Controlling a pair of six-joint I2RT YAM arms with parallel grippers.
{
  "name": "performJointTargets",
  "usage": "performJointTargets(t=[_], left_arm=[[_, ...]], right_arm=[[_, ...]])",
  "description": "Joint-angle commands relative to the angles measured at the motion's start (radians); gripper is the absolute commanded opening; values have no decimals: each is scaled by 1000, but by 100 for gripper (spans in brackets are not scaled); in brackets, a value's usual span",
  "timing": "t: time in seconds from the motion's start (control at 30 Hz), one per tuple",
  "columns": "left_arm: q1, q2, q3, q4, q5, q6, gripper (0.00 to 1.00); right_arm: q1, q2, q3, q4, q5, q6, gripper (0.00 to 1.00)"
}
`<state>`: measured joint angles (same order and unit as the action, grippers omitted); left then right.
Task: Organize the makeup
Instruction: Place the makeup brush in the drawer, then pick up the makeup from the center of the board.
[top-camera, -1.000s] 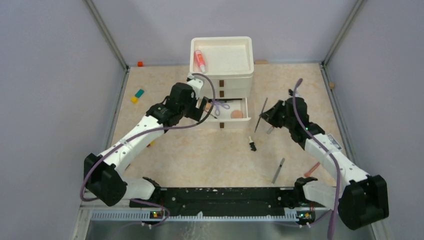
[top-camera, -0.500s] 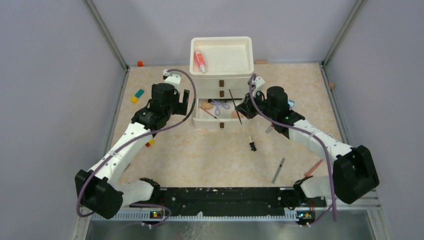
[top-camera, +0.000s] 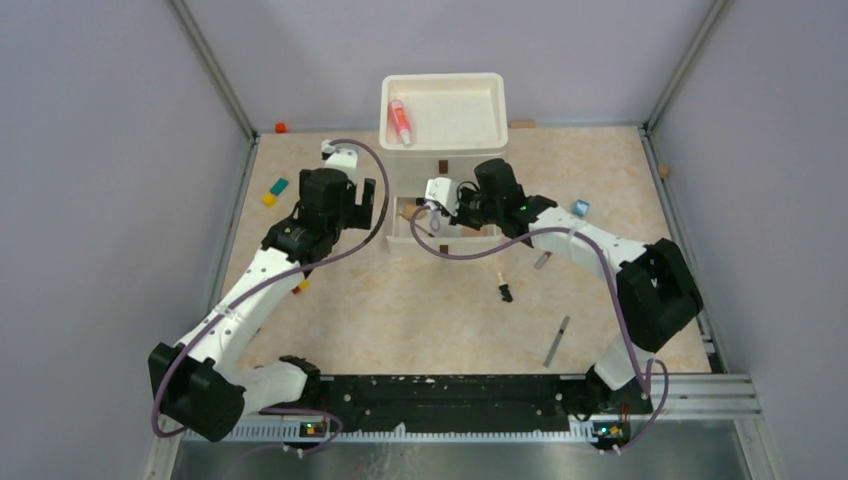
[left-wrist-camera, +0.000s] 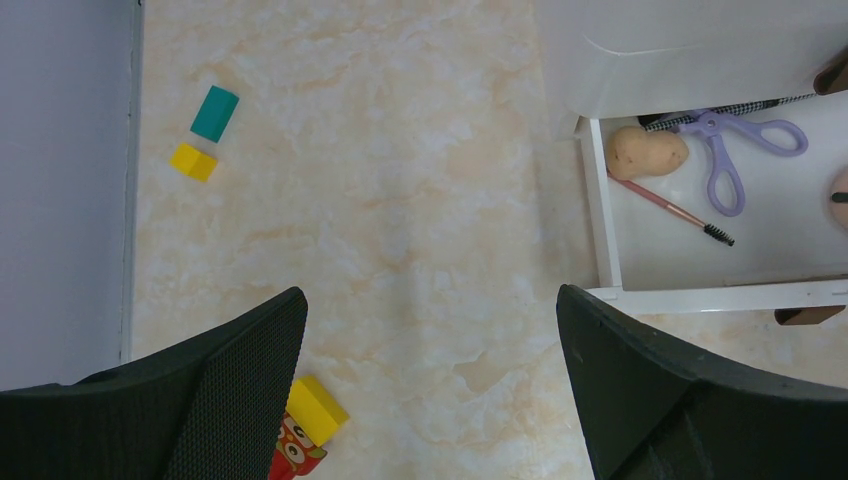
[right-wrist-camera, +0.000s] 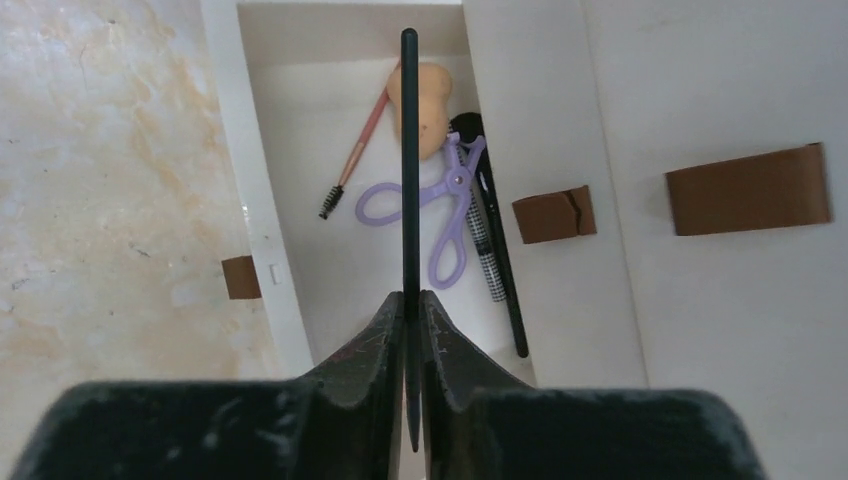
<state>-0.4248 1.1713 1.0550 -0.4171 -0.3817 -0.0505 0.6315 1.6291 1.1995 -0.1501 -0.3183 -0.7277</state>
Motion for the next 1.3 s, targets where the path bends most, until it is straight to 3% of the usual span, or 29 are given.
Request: performJointTargets(t=[0.0, 0.1, 0.27, 0.4, 0.5, 0.57, 0.67, 0.83, 0.9, 1.07, 1.27], left_arm=[[7, -34, -9, 46, -13, -7, 99], [7, -35, -10, 47, -12, -5, 99], [8, -35, -10, 47, -5, -4, 99], [8, -35, -10, 47, -6, -2, 99], [9, -37, -9, 47, -11, -2, 99], [10, -43, -13, 50, -15, -2, 99], [14, -45, -15, 55, -12, -4, 99], [15, -42, -15, 55, 0, -6, 99], [17, -41, -14, 55, 4, -5, 99], [18, -35, -13, 54, 11, -6, 99], [18, -33, -11, 54, 28, -7, 99]], right_arm=[[31, 36, 52, -19, 76, -148, 13], [34, 29, 35, 22, 81, -113, 31], [34, -44, -25, 119, 108, -1, 37], [34, -140, -97, 276, 256, 284, 39], [34, -219, -146, 281, 451, 567, 44], [34, -278, -171, 212, 585, 829, 48], [31, -363, -187, 3, 735, 1089, 55], [28, -505, -214, -373, 870, 1363, 68], [27, -567, -256, -469, 917, 1488, 69], [23, -685, -333, -698, 850, 1821, 75], [23, -783, -486, -813, 703, 2042, 75]])
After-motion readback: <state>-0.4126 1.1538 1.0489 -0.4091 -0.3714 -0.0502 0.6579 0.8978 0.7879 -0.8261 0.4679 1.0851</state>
